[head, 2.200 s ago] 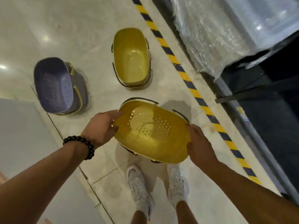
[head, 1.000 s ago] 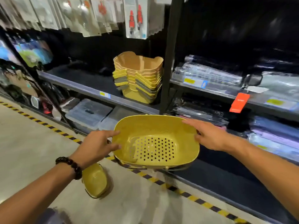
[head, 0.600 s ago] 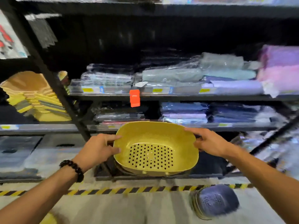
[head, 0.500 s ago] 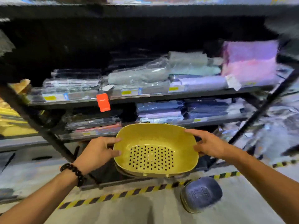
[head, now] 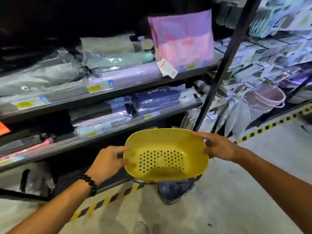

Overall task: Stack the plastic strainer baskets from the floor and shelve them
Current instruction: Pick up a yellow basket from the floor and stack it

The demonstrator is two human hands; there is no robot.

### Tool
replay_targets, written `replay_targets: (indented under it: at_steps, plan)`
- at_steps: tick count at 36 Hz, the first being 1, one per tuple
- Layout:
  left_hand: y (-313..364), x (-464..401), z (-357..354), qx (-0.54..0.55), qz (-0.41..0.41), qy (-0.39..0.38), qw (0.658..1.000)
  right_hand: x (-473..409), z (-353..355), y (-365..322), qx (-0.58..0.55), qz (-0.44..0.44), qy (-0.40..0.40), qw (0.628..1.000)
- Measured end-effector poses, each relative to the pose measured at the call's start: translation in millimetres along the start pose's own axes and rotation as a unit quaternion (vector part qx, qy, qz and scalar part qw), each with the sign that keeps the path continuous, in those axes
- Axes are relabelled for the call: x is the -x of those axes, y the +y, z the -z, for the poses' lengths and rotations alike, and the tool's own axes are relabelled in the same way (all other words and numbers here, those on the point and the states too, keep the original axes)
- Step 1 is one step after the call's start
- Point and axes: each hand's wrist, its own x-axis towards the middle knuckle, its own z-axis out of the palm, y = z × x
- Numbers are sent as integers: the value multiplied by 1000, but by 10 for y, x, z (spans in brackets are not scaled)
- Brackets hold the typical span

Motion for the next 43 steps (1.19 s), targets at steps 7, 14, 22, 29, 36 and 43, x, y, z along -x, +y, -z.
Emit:
replay_targets:
  at_steps: [7,14,22,29,36,43]
  plan:
    - [-142,-576,-342,-13,4,-14,1000,-324,69,283,-9,-4,9,1000]
    - [-194,-873,-669,4,30,-27,999,-618,225,423,23,-17,-2,1000]
    - [-149,-893,-1041,-13,59,9,998,-1098,320,762,67,-21,-43,997]
    - [-146,-728,-1808,81,182,70,977,-1674,279,1251,46,-80,-91,992]
    - [-222,-526,-2929,134,240,100,956,-2002,71,1869,-37,-141,-120,982]
    - [-666,-805,-3855,116,292,107,943,-2333,-380,2812,22,-34,-151,988]
